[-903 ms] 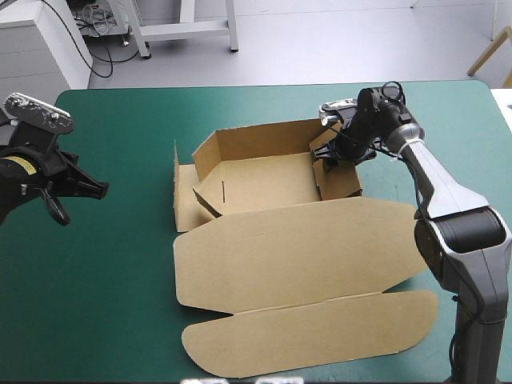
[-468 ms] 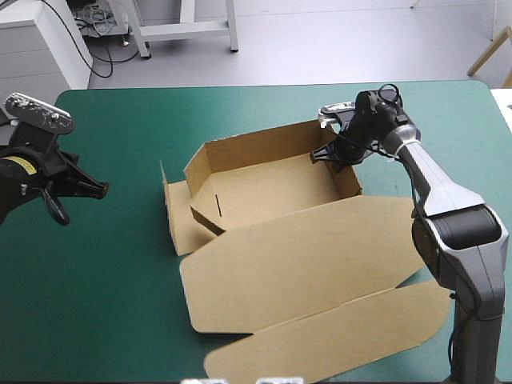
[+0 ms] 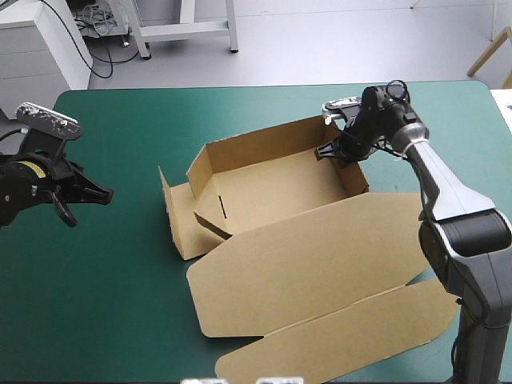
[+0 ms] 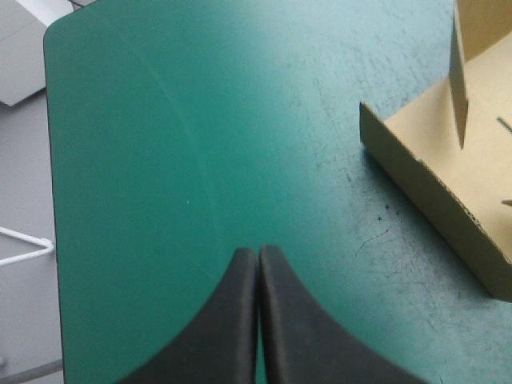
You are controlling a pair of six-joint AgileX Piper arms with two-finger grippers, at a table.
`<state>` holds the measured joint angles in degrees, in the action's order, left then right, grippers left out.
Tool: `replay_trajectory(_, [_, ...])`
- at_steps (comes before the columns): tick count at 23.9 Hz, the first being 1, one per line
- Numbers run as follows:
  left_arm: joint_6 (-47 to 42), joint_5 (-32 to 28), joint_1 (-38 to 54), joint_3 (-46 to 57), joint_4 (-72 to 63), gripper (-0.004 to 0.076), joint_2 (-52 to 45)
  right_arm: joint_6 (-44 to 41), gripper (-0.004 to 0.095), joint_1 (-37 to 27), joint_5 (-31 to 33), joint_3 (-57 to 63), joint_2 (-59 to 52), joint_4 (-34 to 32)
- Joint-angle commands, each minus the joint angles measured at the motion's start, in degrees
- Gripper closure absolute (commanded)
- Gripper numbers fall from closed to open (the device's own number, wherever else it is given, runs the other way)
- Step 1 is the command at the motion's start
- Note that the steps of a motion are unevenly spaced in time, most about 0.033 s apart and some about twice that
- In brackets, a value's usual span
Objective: Fold the box
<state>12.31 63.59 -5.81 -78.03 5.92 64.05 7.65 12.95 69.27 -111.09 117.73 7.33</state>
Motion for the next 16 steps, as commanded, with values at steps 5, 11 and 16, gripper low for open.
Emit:
replay_trajectory(5, [-1.68,-4.22,0.18,3.79,1.04,0.0729,-0.25,4.41,0.0927,-4.23,-0.34,-1.58,-13.37,7.59])
replay_trajectory(11, [1.74,-13.09,9.35,12.49,-7.85,0.0708,-0.02,7.14,0.0927,-8.82,-0.34,-1.58,-21.44,11.32])
replay_trajectory(16, [20.05,-16.84,20.18,19.96,-35.78,0.0708,3.69,7.51,0.0927,-9.87,-0.34,-1.58,-25.35,11.58])
